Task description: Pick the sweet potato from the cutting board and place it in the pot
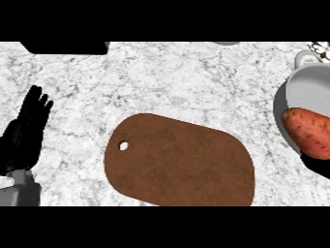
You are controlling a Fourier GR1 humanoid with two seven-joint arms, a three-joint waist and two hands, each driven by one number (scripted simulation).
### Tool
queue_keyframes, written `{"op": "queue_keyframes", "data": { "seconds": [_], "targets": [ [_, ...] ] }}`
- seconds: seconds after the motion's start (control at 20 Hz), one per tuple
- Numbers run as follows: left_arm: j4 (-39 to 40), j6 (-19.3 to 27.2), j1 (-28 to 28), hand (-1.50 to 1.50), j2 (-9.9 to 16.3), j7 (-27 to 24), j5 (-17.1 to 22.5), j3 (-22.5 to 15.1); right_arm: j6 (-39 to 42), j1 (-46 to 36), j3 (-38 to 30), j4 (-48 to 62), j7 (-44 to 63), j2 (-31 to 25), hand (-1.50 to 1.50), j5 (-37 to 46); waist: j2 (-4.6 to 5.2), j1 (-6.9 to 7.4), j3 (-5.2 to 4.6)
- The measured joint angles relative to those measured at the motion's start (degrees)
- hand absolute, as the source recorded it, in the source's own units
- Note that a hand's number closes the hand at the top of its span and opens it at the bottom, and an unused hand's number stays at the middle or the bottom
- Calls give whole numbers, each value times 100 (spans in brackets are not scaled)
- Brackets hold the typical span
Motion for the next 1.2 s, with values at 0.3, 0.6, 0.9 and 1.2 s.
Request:
{"op": "queue_keyframes", "data": {
  "seconds": [0.3, 0.6, 0.9, 1.2],
  "targets": [
    [22, -24, -85, 0, -32, 19, -11, -5, -9, 47, -672, 1198, -868, -581, 150, 237, 36, 76, 3],
    [27, -19, -173, 0, -52, 55, -50, -66, -275, 1, -922, 2596, -1746, -793, 150, 534, 65, 160, 1],
    [123, -46, -267, 0, -60, 47, -52, -69, -305, -367, -1051, 3959, -2512, -670, -150, 182, 95, 248, 17],
    [188, -72, -282, 0, -49, -40, -75, -121, 132, -820, -1179, 5127, -3184, -358, -150, -604, 103, 305, 37]
  ]
}}
